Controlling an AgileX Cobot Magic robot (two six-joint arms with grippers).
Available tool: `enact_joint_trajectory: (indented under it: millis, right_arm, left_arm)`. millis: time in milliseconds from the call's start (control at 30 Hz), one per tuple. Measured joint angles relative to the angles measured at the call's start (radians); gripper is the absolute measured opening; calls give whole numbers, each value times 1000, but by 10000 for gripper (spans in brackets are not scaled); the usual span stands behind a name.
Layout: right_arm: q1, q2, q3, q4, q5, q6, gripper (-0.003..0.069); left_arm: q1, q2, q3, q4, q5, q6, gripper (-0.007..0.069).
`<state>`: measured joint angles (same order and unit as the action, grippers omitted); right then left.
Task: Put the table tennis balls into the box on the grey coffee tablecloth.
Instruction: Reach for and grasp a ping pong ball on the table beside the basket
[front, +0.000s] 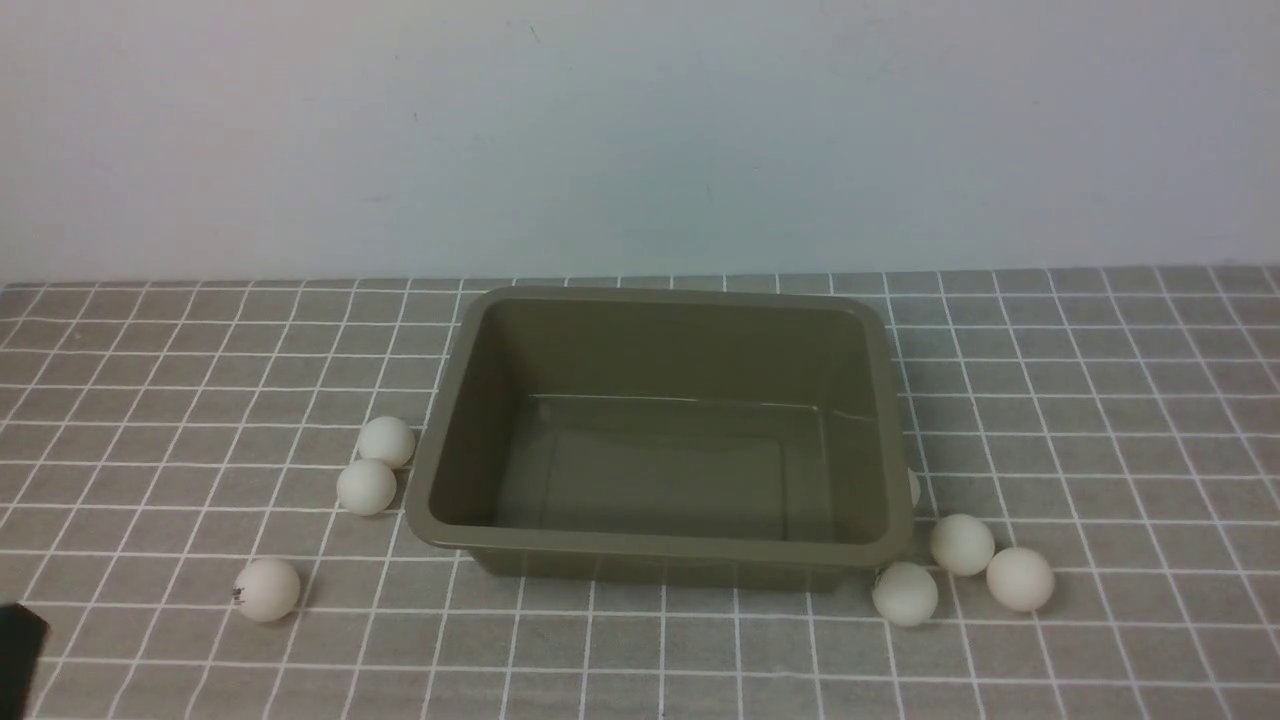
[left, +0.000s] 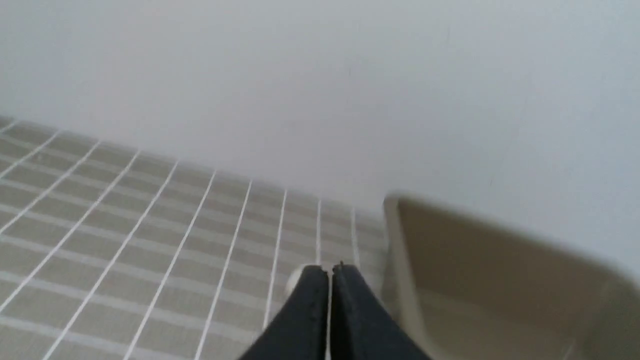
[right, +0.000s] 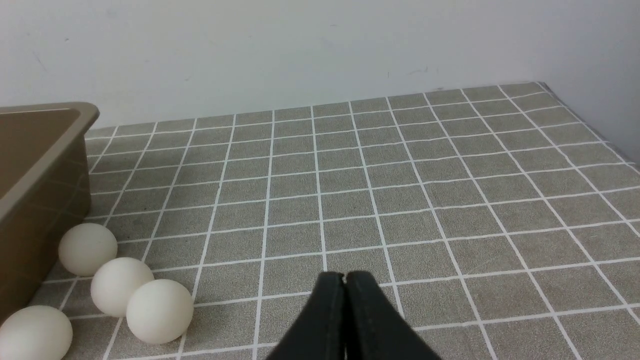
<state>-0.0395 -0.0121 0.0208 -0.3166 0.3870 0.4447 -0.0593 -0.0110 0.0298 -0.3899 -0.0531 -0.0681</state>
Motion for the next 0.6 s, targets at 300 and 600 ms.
enact_joint_trajectory:
  millis: [300,600]
  right_arm:
    - [0,0,3,-190,-3,-12,-15]
    - [0,0,6,-283,-56,11,-15]
  left_arm:
    - [1,40,-278,-52,10,-25,-5]
    - [1,597,-768,80,879,40,-5]
